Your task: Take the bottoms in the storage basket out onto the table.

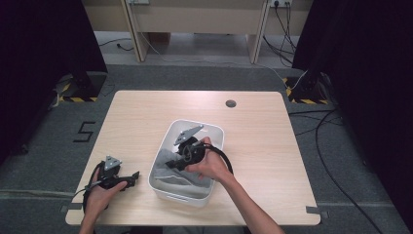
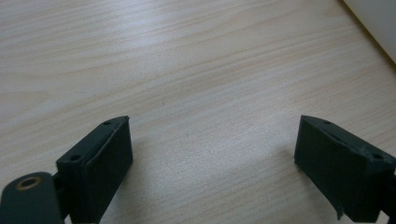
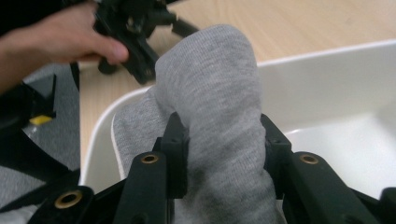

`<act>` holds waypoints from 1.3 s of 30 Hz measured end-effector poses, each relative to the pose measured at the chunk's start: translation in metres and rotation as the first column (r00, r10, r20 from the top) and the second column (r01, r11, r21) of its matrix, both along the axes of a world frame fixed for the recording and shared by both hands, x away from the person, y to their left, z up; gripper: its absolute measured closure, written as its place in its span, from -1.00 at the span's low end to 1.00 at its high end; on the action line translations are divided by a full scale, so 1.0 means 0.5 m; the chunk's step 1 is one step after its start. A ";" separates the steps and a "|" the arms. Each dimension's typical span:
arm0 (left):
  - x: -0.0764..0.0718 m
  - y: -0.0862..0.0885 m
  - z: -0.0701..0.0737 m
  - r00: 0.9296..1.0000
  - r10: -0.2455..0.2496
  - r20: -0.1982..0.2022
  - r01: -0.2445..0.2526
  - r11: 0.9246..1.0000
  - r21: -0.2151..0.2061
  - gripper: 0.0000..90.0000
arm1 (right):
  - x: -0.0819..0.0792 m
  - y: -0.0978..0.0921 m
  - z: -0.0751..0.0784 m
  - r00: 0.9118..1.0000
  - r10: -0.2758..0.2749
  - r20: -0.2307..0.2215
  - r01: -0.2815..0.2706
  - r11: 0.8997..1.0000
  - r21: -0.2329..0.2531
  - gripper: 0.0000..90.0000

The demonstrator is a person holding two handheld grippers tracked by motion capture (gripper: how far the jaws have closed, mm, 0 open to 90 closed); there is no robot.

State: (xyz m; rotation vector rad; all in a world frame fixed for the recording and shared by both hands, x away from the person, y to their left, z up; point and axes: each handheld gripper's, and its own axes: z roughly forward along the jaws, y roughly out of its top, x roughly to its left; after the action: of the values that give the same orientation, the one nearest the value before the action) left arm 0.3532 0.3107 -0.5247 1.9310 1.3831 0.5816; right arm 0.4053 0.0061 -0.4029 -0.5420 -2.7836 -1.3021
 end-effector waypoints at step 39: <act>0.001 0.000 0.000 1.000 0.002 0.002 -0.002 1.000 0.001 -0.77 | -0.005 -0.169 0.251 0.971 -0.160 0.178 0.110 0.959 0.260 0.42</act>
State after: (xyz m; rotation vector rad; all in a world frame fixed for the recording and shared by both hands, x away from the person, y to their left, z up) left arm 0.3535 0.3106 -0.5248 1.9301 1.3835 0.5850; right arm 0.4029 -0.0784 -0.2773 -0.6298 -2.7102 -1.7965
